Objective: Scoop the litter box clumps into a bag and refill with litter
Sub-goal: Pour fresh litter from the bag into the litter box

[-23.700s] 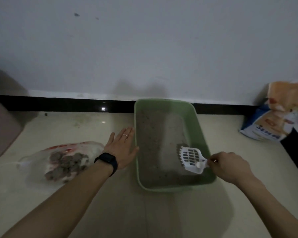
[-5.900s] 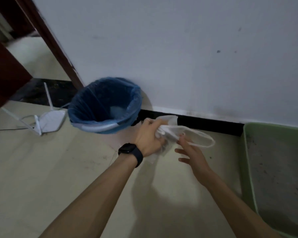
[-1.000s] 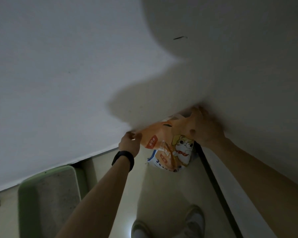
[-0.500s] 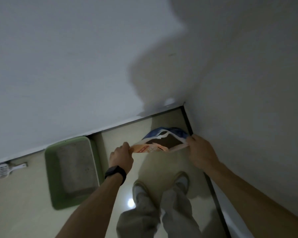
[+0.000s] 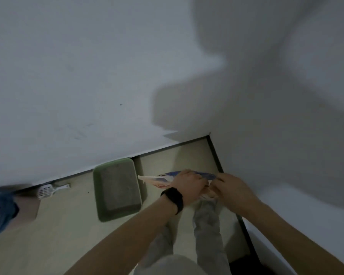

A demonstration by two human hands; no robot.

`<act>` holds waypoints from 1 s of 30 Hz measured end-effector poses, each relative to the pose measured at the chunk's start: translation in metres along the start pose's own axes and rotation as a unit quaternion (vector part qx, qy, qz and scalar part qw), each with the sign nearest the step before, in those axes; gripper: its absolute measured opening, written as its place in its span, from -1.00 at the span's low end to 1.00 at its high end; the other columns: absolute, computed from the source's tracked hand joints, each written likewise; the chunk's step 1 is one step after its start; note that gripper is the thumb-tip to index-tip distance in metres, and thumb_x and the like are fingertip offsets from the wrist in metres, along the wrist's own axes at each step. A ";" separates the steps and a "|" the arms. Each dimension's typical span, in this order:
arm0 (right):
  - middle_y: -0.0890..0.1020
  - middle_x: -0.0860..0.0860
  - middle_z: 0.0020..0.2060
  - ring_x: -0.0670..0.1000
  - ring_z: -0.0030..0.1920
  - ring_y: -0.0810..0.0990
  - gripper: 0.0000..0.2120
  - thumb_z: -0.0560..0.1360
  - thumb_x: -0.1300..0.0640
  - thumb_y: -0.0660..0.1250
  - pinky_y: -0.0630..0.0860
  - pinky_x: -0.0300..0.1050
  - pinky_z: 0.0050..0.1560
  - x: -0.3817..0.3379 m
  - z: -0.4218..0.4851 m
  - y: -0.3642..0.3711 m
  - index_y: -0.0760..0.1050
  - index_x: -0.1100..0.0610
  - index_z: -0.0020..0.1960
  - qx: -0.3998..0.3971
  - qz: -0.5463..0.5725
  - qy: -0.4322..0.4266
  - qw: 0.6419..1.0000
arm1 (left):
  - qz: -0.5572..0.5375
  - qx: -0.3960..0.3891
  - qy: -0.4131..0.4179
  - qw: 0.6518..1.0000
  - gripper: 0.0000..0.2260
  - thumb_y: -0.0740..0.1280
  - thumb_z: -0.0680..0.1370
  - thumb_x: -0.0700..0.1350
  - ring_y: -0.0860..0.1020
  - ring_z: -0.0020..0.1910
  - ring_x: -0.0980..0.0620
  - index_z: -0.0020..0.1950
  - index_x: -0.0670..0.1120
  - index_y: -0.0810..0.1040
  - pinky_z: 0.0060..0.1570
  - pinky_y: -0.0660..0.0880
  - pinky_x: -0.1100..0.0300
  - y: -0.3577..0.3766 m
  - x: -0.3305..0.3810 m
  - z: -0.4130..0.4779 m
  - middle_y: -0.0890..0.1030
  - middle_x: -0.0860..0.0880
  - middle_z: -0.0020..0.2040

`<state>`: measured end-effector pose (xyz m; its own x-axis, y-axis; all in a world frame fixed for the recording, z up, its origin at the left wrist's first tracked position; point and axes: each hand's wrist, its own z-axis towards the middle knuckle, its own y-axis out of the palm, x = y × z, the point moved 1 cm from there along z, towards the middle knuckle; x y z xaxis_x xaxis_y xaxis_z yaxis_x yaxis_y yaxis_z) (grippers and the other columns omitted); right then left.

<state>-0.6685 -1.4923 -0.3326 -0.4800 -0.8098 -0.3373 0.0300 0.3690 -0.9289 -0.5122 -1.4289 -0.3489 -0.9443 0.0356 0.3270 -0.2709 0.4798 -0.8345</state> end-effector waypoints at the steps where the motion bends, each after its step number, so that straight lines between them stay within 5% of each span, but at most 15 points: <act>1: 0.57 0.04 -0.34 0.02 -0.43 0.54 -0.96 0.31 0.20 0.34 0.32 -0.31 -0.42 -0.016 -0.014 -0.014 0.57 0.14 -0.26 0.035 0.009 0.013 0.999 | 0.011 0.005 0.009 1.000 -0.80 0.21 0.63 -0.02 0.59 0.09 -0.11 0.16 -0.01 0.56 0.21 0.42 -0.03 -0.010 0.009 -0.014 0.64 -0.06 0.07; 4: 0.57 0.04 -0.32 0.00 -0.40 0.52 -0.90 0.30 0.25 0.44 0.30 -0.33 -0.36 -0.067 -0.059 -0.048 0.62 0.16 -0.18 0.112 0.036 0.070 0.991 | 0.026 0.005 0.057 0.998 -0.84 0.21 0.63 -0.03 0.61 -0.11 -0.09 0.10 0.00 0.56 0.00 0.52 0.00 -0.033 0.030 -0.066 0.65 -0.04 -0.05; 9: 0.56 -0.15 -0.11 -0.21 -0.17 0.48 -0.80 0.43 0.12 0.51 0.50 -0.31 -0.14 -0.138 -0.125 -0.054 0.61 0.04 0.03 0.203 0.152 0.210 0.944 | 0.057 0.029 0.169 0.983 -0.74 0.25 0.60 0.05 0.60 -0.08 -0.05 0.27 0.09 0.52 0.08 0.41 0.04 -0.065 0.047 -0.138 0.66 0.02 0.01; 13: 0.34 -0.08 0.40 -0.04 0.37 0.35 -0.18 0.36 -0.29 0.43 0.39 0.02 0.35 -0.149 -0.183 -0.012 0.20 -0.06 0.50 0.065 0.256 0.401 0.877 | 0.085 0.028 0.204 0.975 -0.70 0.27 0.59 0.04 0.58 0.06 -0.03 0.32 0.05 0.49 0.27 0.32 0.09 -0.081 0.047 -0.191 0.63 0.01 0.15; 16: 0.01 0.00 0.57 0.08 0.55 0.03 0.15 0.27 -0.41 0.42 0.09 0.06 0.49 -0.157 -0.206 0.030 -0.15 -0.01 0.58 -0.091 0.205 0.400 0.888 | 0.064 0.071 0.230 0.969 -0.77 0.32 0.57 -0.06 0.63 -0.02 -0.01 0.21 0.00 0.60 0.18 0.40 0.12 -0.083 0.049 -0.243 0.69 0.01 0.04; 20: -0.10 0.00 0.59 0.10 0.57 -0.04 0.33 0.15 -0.48 0.43 0.12 0.09 0.51 -0.189 -0.209 0.079 -0.36 -0.05 0.55 -0.160 0.237 0.331 0.899 | 0.053 0.159 0.213 0.963 -0.84 0.43 0.35 -0.08 0.65 -0.32 0.08 -0.09 0.03 0.71 -0.19 0.59 0.18 -0.086 0.037 -0.301 0.69 0.11 -0.26; 24: -0.01 0.08 0.58 0.17 0.53 0.15 0.31 0.22 -0.34 0.51 0.30 0.09 0.42 -0.228 -0.205 0.109 -0.38 -0.02 0.55 -0.147 0.284 0.314 0.894 | 0.066 0.170 0.213 0.960 -0.83 0.34 0.44 -0.06 0.65 -0.31 0.07 -0.08 0.02 0.72 -0.18 0.60 0.18 -0.086 0.033 -0.350 0.70 0.10 -0.24; 26: 0.22 0.12 0.52 0.17 0.42 0.37 0.26 0.29 -0.26 0.51 0.41 0.01 0.31 -0.243 -0.195 0.118 -0.37 0.03 0.56 -0.149 0.328 0.319 0.876 | 0.049 0.214 0.200 0.955 -0.75 0.24 0.50 -0.01 0.63 -0.33 0.04 -0.08 0.00 0.72 -0.19 0.55 0.24 -0.095 0.027 -0.369 0.69 0.07 -0.26; 28: 0.48 0.10 0.36 0.12 0.24 0.56 0.19 0.30 -0.29 0.48 0.51 -0.10 0.16 -0.262 -0.185 0.129 -0.23 0.09 0.58 -0.171 0.359 0.322 0.859 | 0.038 0.236 0.182 0.954 -0.72 0.21 0.50 -0.02 0.62 -0.36 0.04 -0.07 -0.01 0.72 -0.15 0.41 0.35 -0.104 0.015 -0.388 0.69 0.06 -0.29; 30: 0.61 0.05 0.15 0.06 0.07 0.62 0.06 0.22 -0.46 0.39 0.52 -0.22 -0.05 -0.286 -0.174 0.146 0.18 0.13 0.49 -0.187 0.352 0.326 0.857 | 0.044 0.221 0.153 0.962 -0.72 0.20 0.52 -0.01 0.61 -0.37 0.07 -0.06 0.01 0.72 -0.19 0.34 0.44 -0.106 0.000 -0.405 0.68 0.08 -0.29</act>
<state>-0.6796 -1.1271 -0.3445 -0.8502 0.0569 -0.5234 0.2894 0.8810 -0.3742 -0.4077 -1.1246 -0.0805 -0.8862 0.3491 0.3046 -0.3089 0.0448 -0.9500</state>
